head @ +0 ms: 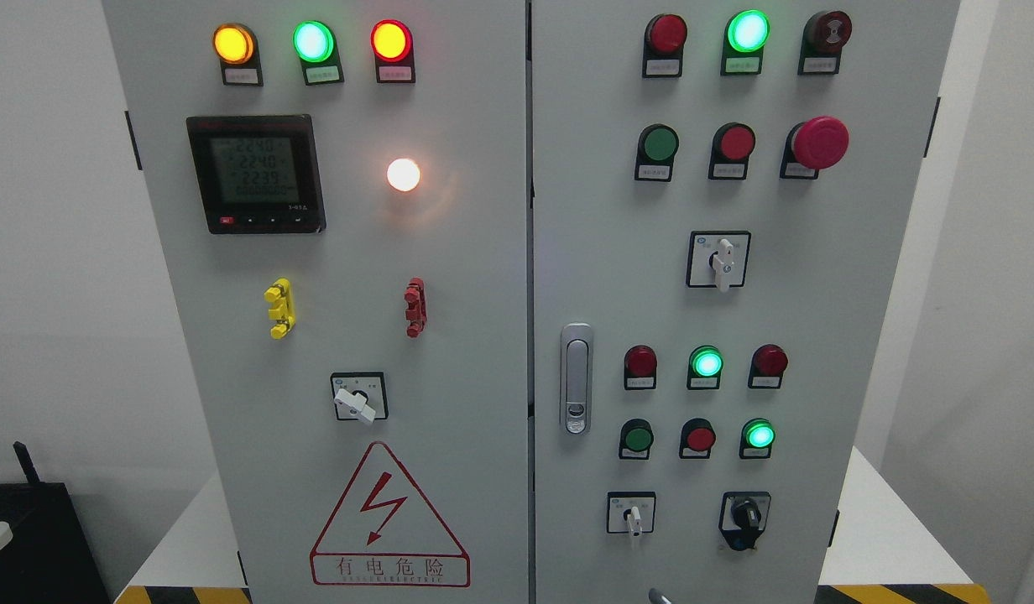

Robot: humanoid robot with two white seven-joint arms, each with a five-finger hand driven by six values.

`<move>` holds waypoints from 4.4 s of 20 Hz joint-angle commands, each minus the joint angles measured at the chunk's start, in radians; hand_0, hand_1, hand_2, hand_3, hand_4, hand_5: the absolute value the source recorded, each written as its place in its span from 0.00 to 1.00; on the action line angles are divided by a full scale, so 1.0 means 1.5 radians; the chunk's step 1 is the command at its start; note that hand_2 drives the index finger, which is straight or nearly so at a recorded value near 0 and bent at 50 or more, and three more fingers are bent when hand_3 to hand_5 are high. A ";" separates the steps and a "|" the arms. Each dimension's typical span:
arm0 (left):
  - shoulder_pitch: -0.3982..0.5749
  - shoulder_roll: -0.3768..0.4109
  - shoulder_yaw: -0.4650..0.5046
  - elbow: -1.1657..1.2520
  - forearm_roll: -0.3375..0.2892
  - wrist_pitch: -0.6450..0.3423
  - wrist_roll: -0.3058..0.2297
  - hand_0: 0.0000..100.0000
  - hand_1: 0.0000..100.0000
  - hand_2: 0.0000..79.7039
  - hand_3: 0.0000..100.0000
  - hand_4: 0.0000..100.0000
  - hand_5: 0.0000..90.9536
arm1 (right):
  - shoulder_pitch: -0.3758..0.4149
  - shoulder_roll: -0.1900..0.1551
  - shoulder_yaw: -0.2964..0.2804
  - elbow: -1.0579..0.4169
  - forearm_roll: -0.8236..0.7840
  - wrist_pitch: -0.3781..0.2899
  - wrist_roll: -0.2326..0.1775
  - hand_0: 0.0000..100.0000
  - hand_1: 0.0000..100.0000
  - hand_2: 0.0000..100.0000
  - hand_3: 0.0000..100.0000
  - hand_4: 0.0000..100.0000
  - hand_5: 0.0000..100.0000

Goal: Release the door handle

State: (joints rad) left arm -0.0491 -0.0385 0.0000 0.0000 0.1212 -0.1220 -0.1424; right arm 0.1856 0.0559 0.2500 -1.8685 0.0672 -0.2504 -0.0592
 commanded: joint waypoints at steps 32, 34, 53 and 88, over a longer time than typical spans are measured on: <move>0.000 0.000 0.007 0.011 0.000 0.000 0.000 0.12 0.39 0.00 0.00 0.00 0.00 | -0.076 0.040 0.015 0.020 0.480 -0.035 -0.196 0.34 0.33 0.00 0.85 0.80 0.84; 0.000 0.000 0.007 0.011 0.000 0.001 0.000 0.12 0.39 0.00 0.00 0.00 0.00 | -0.107 0.038 0.015 0.036 0.550 -0.029 -0.224 0.33 0.34 0.00 0.90 0.87 0.92; 0.000 0.000 0.007 0.011 0.000 0.001 0.000 0.12 0.39 0.00 0.00 0.00 0.00 | -0.209 0.054 0.044 0.071 0.956 0.174 -0.208 0.29 0.34 0.00 1.00 0.95 0.99; 0.000 0.000 0.007 0.011 0.000 -0.001 0.000 0.12 0.39 0.00 0.00 0.00 0.00 | -0.325 0.054 0.024 0.191 0.900 0.232 -0.175 0.35 0.30 0.00 1.00 0.96 1.00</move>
State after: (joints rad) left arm -0.0491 -0.0384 0.0000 0.0000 0.1212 -0.1220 -0.1424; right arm -0.2912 0.1353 0.3019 -1.6091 1.4242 0.1006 -0.3209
